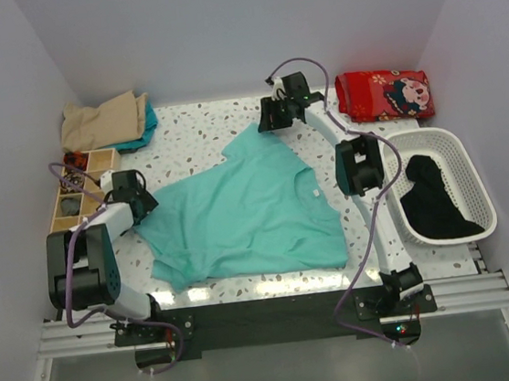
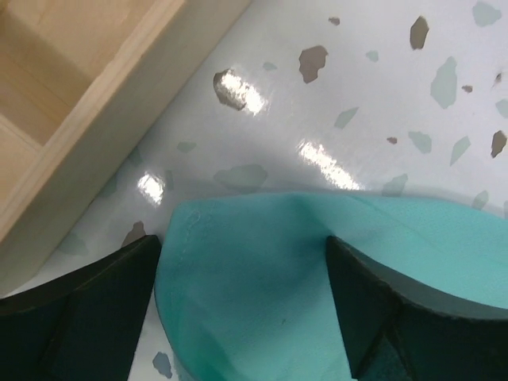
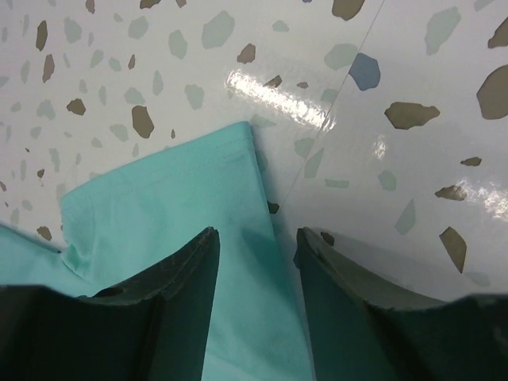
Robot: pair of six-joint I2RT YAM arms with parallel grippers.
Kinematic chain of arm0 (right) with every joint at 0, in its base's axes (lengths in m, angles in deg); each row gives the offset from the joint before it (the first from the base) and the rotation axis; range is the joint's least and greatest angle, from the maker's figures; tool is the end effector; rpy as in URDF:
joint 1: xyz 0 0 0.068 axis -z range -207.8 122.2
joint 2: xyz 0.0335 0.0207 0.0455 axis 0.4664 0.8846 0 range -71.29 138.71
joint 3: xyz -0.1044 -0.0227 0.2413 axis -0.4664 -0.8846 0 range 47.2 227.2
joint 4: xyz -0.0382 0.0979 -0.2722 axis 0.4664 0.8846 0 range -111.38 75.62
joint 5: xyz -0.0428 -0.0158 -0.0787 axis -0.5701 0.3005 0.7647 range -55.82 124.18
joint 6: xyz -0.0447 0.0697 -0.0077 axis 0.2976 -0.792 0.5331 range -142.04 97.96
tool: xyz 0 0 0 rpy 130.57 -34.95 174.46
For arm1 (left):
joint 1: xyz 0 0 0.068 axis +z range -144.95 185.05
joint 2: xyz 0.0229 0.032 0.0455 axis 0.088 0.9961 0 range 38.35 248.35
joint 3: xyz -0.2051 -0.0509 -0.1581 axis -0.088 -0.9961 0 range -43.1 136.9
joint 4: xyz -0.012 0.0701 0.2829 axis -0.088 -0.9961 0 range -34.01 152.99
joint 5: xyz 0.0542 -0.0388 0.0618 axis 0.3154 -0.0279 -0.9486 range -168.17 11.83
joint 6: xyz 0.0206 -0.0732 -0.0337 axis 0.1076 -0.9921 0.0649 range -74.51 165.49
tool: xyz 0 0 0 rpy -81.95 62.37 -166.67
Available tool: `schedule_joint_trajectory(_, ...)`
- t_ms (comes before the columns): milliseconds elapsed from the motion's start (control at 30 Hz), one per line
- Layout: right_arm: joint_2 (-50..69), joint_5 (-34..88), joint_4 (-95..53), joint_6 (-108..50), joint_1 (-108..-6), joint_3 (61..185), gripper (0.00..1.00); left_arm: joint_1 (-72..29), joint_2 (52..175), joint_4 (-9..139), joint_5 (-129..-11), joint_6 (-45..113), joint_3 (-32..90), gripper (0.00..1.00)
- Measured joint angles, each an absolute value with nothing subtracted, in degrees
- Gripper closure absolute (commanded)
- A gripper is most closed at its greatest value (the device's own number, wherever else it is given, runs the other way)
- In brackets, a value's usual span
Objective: Fold and stack the t-shirts
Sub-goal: Flatten out the tshirt
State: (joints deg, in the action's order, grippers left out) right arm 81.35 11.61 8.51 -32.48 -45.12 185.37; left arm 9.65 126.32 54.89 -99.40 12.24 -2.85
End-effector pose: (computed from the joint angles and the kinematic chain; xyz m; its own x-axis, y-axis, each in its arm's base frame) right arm 0.5935 0.2143 0.1208 -0.7537 -0.0598 -0.6545 -0.4071 0.8243 0.3935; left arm 0.3182 0.0520 0.0862 -0.5374 -0.5560 -0.6340 -0.6843 0.7270 -0.0575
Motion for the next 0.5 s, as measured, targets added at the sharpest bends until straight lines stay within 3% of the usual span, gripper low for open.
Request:
schedule_joint_trajectory(33,81.9,10.9,8.5,-32.5,-45.1,185.8,0.76,9.8,126.5,55.4,-99.4,12.2,-2.8,0.33)
schedule_joint_trajectory(167,82.7,9.1,9.2,-32.7,-44.7,186.1,1.00,10.3,127.0,57.3,-98.4,13.2,-2.8,0.62)
schedule_joint_trajectory(333,81.9,8.1,7.0,-33.7,-44.7,183.3,1.00,10.4,128.3,59.3,-96.1,14.6,-2.0,0.96)
schedule_joint_trajectory(500,77.2,8.8,4.4,-34.9,-44.0,175.5,1.00,10.4,129.5,60.4,-91.4,15.8,-0.6,1.00)
